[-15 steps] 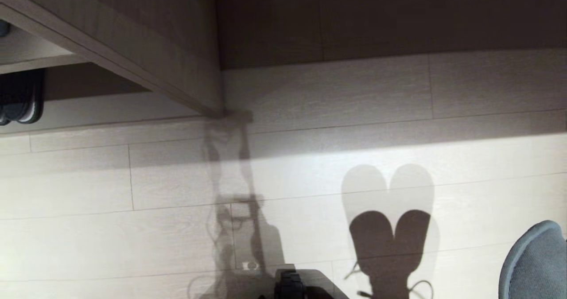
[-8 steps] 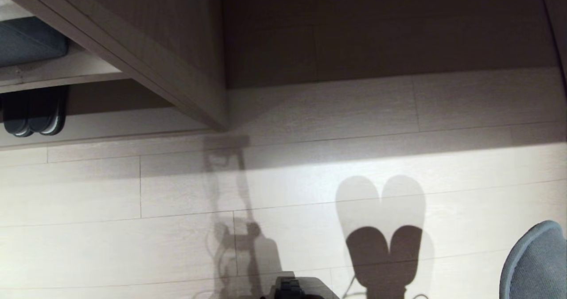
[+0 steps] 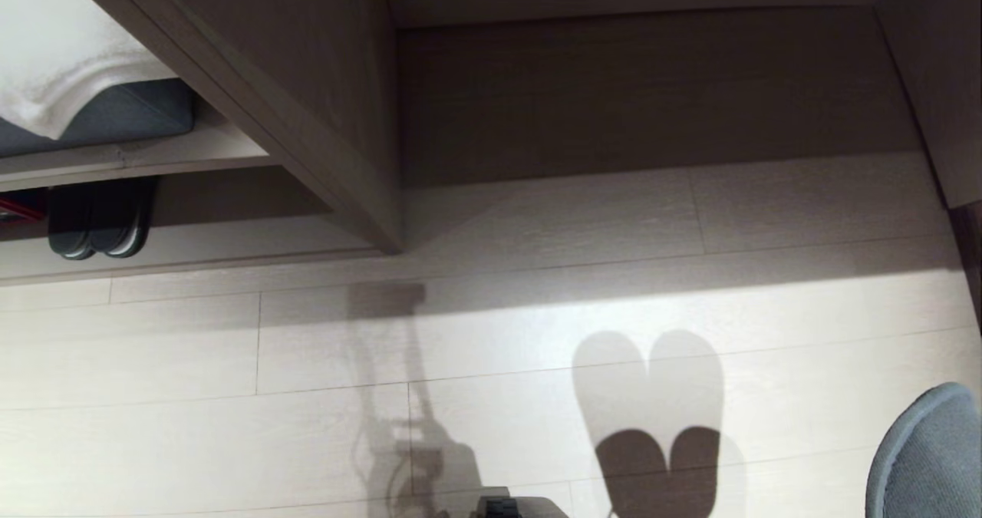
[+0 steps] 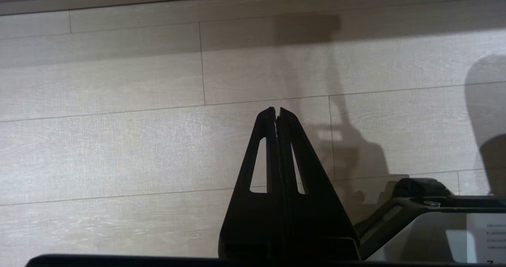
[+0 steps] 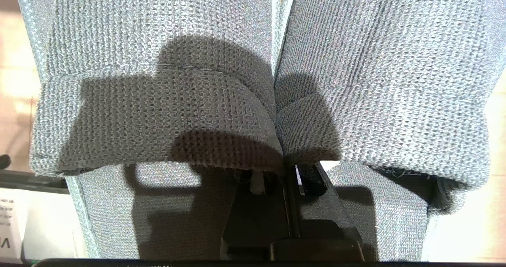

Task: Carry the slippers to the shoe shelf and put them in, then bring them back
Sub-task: Place the slippers into the shoe cabinet

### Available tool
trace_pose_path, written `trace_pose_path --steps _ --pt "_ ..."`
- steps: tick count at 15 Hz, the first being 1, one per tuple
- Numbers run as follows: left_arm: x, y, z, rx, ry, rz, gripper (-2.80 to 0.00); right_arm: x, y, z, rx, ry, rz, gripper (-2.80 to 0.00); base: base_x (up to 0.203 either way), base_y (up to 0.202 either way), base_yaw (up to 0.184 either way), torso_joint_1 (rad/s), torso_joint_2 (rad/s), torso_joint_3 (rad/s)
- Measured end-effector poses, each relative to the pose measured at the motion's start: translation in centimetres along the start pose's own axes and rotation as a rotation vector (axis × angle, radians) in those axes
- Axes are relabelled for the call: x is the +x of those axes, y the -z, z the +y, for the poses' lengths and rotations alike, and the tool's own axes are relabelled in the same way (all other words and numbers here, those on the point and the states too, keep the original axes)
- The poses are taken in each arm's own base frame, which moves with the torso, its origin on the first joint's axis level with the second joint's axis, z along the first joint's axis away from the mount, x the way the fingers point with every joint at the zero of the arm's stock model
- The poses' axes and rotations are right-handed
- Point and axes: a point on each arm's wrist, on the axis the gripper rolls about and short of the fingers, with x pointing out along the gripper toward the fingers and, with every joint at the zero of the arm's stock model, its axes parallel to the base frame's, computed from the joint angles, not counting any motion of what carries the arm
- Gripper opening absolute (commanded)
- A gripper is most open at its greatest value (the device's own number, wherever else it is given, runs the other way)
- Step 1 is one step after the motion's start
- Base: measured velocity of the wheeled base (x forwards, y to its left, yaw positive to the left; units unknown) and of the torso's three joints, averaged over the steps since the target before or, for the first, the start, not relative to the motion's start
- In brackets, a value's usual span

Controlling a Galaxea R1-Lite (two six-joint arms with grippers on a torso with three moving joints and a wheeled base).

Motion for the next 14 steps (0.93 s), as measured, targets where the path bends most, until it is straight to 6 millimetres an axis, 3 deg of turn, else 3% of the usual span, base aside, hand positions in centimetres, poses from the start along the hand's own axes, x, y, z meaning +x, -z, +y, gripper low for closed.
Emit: trace_pose_path --steps 14 --pt "0.00 0.00 0.00 0.000 0.000 0.000 -2.80 0.00 0.02 0.00 0.002 -0.001 0.002 -2.80 0.000 0.000 0.000 0.002 0.00 0.202"
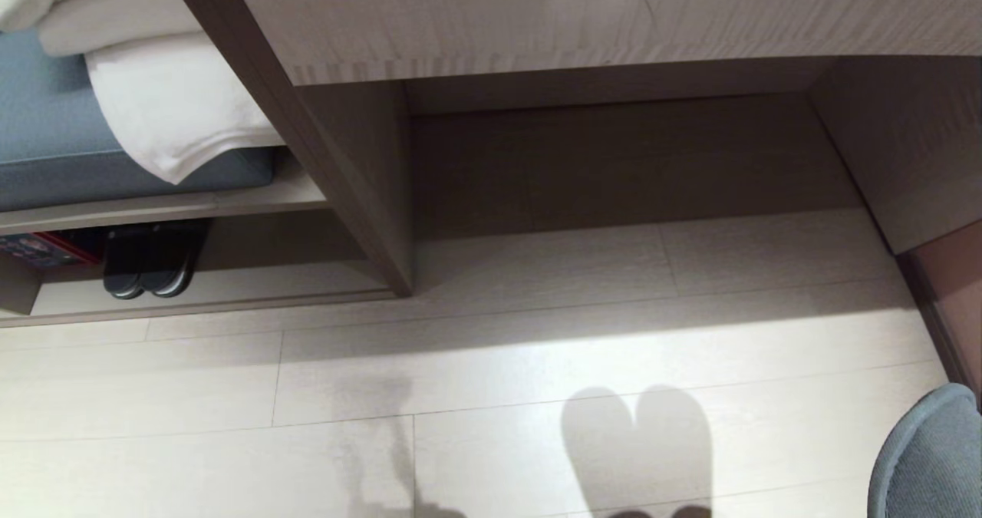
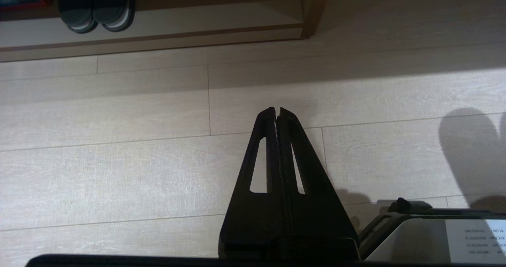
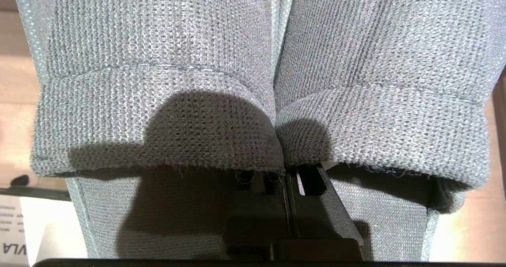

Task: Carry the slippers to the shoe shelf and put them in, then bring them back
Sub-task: Place the slippers into the shoe cabinet

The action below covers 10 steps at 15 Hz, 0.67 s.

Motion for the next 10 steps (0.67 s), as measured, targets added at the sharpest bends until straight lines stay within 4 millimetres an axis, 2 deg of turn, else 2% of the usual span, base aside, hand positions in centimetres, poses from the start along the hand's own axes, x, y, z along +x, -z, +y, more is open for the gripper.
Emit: trace_pose_path --steps 10 --pt "0.00 0.00 0.00 0.000 0.000 0.000 -2.80 0.00 0.00 0.00 0.000 0.000 0.000 -2.80 0.000 0.000 0.000 0.002 0.00 0.200"
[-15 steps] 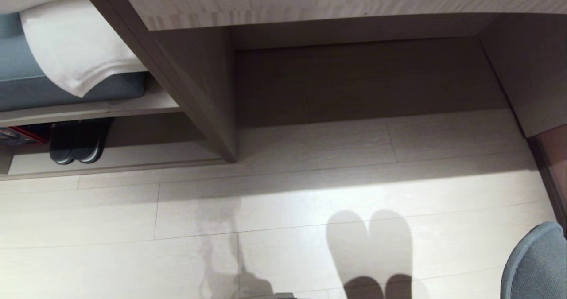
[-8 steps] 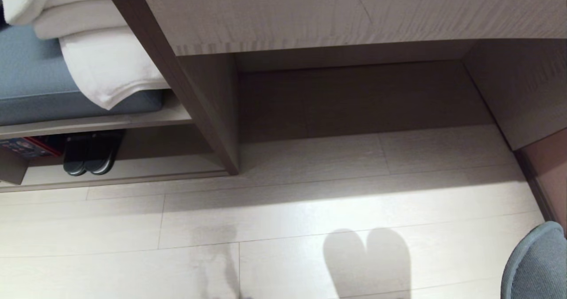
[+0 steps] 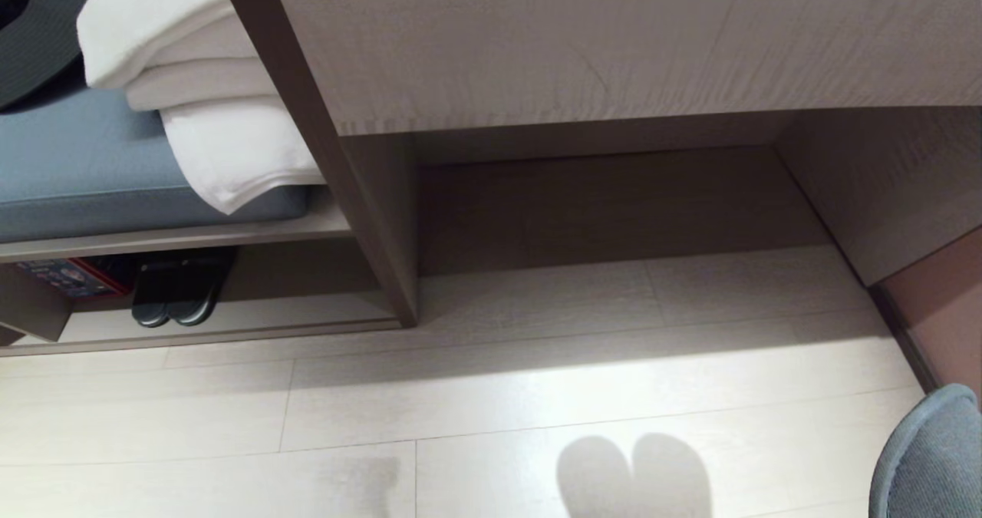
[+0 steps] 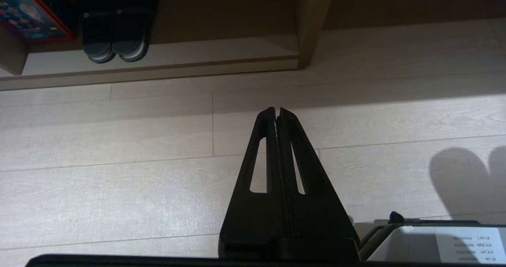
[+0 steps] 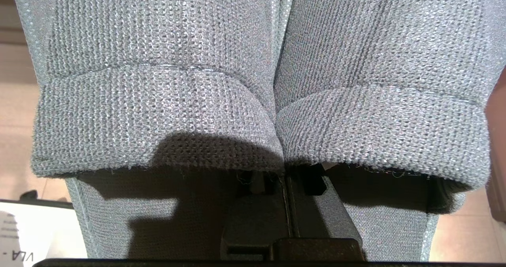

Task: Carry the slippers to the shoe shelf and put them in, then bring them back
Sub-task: Place the slippers into the shoe cabinet

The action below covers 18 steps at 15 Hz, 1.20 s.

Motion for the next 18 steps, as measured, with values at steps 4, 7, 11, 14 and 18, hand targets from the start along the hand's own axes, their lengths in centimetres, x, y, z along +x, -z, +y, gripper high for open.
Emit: trace_pose_path --steps 4,7,11,14,18 --pt "0.00 0.00 0.00 -0.001 0.000 0.000 -2.80 0.00 0.00 0.00 0.001 0.001 0.000 -2.80 0.000 0.000 0.000 0.003 0.00 0.203" --pt "0.00 0.00 0.00 -0.001 0.000 0.000 -2.80 0.00 0.00 0.00 0.001 0.000 0.000 -2.80 0.000 0.000 0.000 0.003 0.00 0.199" --pt "0.00 0.00 0.00 -0.001 -0.001 0.000 -2.80 0.00 0.00 0.00 0.001 0.000 0.000 -2.80 0.000 0.000 0.000 0.001 0.00 0.201" --pt "0.00 0.00 0.00 -0.001 0.000 0.000 -2.80 0.00 0.00 0.00 0.001 0.000 0.000 -2.80 0.000 0.000 0.000 0.002 0.00 0.200" --pt "0.00 0.00 0.00 -0.001 0.000 0.000 -2.80 0.00 0.00 0.00 0.002 0.003 0.000 -2.80 0.000 0.000 0.000 0.003 0.00 0.204"
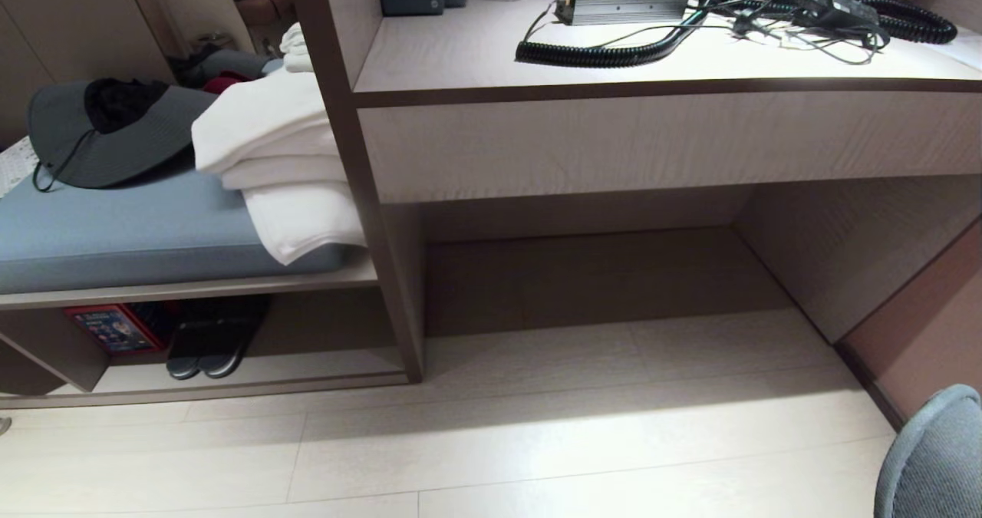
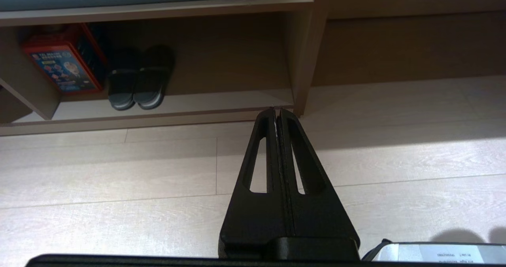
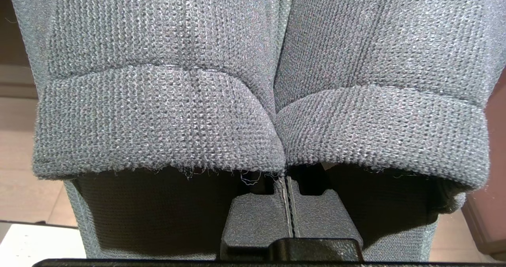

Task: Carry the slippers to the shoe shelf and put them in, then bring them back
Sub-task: Place the slippers into the shoe cabinet

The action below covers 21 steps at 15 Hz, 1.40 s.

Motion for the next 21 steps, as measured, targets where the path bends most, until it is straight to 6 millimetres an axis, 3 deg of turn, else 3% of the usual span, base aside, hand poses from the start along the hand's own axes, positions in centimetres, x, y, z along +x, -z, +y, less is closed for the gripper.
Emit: trace_pose_path --steps 14,21 --pt "0.00 0.00 0.00 0.001 0.000 0.000 -2.80 0.00 0.00 0.00 0.001 0.001 0.000 -2.80 0.000 0.000 0.000 0.003 0.00 0.201" --pt "0.00 0.00 0.00 0.007 0.000 0.000 -2.80 0.01 -0.01 0.00 -0.003 -0.002 0.000 -2.80 0.000 0.000 0.000 0.000 0.00 0.035"
